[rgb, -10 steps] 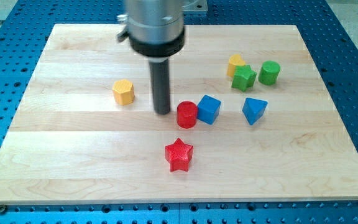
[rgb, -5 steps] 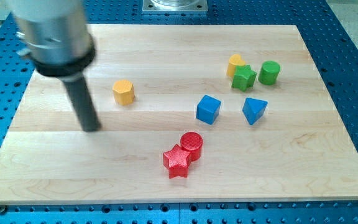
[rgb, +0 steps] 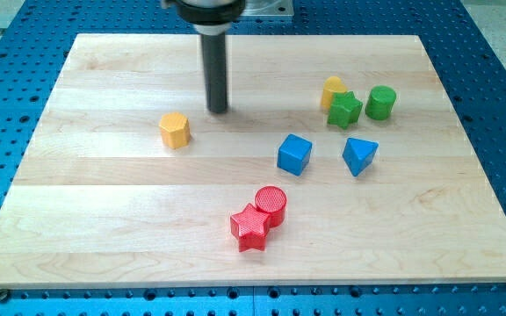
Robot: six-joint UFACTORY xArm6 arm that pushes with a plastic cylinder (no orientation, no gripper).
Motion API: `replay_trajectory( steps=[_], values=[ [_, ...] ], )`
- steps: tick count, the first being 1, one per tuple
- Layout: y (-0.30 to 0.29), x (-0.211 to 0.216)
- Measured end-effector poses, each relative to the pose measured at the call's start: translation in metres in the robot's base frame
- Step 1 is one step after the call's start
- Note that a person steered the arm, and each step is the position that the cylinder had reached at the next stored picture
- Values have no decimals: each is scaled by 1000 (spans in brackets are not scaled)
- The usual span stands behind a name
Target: Move the hexagon into the red blocks
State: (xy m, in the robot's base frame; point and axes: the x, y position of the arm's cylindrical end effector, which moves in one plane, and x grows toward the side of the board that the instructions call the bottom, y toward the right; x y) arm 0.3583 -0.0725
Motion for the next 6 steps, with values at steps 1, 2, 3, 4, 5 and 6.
replay_trajectory(
  steps=[1, 2, 3, 4, 5, 6],
  values=[
    [-30, 90],
    [-13, 70],
    [-74, 70],
    [-69, 121],
    [11, 145],
    [-23, 117]
  ],
)
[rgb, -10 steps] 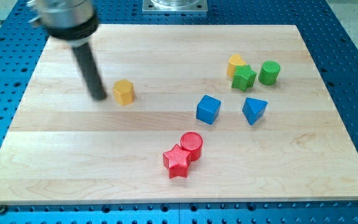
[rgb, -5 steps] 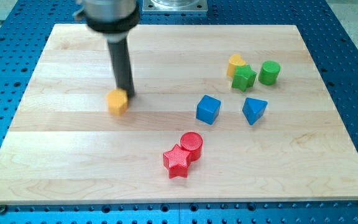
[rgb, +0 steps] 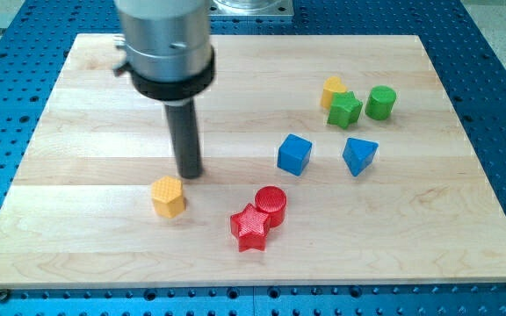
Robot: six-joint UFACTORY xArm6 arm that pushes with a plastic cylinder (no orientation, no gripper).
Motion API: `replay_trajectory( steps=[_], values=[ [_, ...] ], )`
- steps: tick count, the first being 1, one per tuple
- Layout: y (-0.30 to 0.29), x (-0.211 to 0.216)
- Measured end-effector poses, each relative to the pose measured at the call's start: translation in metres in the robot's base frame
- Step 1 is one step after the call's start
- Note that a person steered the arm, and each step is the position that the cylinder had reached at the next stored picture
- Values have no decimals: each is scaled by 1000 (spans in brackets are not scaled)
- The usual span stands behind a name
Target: Move the hexagon into the red blocks
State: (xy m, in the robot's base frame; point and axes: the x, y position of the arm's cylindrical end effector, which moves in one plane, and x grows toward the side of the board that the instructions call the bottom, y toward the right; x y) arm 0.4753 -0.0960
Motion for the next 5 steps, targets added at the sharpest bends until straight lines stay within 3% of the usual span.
replay_trajectory(
  steps=[1, 2, 3, 4, 5],
  values=[
    [-59, 17],
    [-7, 54],
    [65, 54],
    [37, 12],
    [27, -94]
  ],
)
